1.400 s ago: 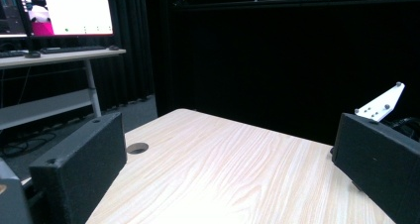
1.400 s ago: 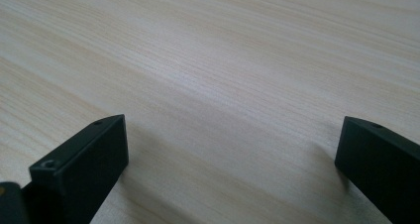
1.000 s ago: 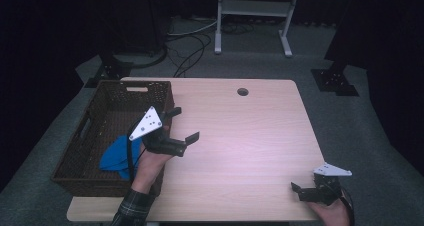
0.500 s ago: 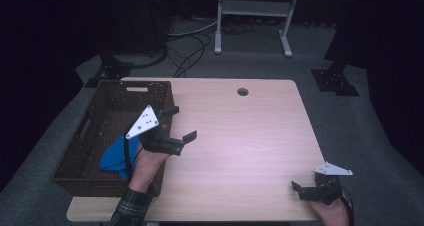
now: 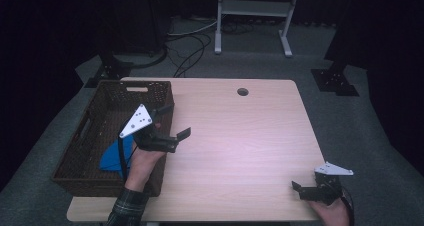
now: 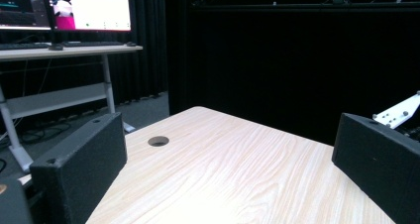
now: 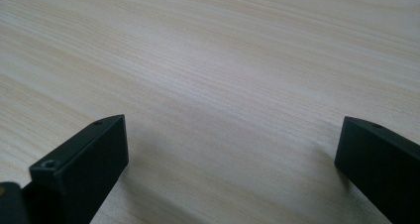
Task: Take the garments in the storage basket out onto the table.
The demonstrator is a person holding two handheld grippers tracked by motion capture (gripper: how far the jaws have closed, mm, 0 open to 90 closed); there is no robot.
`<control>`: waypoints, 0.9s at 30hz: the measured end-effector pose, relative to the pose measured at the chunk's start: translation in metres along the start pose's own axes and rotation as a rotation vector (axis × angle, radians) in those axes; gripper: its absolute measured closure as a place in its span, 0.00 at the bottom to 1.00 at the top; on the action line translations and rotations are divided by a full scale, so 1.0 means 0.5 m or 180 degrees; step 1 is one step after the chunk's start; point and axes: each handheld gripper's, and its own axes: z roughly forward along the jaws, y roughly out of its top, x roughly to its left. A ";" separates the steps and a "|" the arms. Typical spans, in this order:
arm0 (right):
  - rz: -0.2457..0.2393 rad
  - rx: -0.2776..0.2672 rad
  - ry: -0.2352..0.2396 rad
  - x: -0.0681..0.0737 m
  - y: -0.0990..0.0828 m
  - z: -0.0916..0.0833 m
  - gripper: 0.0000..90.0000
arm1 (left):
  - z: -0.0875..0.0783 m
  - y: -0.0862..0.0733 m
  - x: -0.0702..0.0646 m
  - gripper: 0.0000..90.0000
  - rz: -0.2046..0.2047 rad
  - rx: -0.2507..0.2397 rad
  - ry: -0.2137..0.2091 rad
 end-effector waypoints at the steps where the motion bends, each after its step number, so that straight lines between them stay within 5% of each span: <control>1: 0.0000 0.0000 0.0000 0.000 0.000 0.000 0.00 | -0.002 0.000 0.002 0.00 0.0006 0.0005 0.0012; 27: 0.0023 -0.0007 0.0006 -0.002 0.001 0.000 0.00 | -0.030 -0.002 0.025 0.00 -0.0028 -0.0011 0.0174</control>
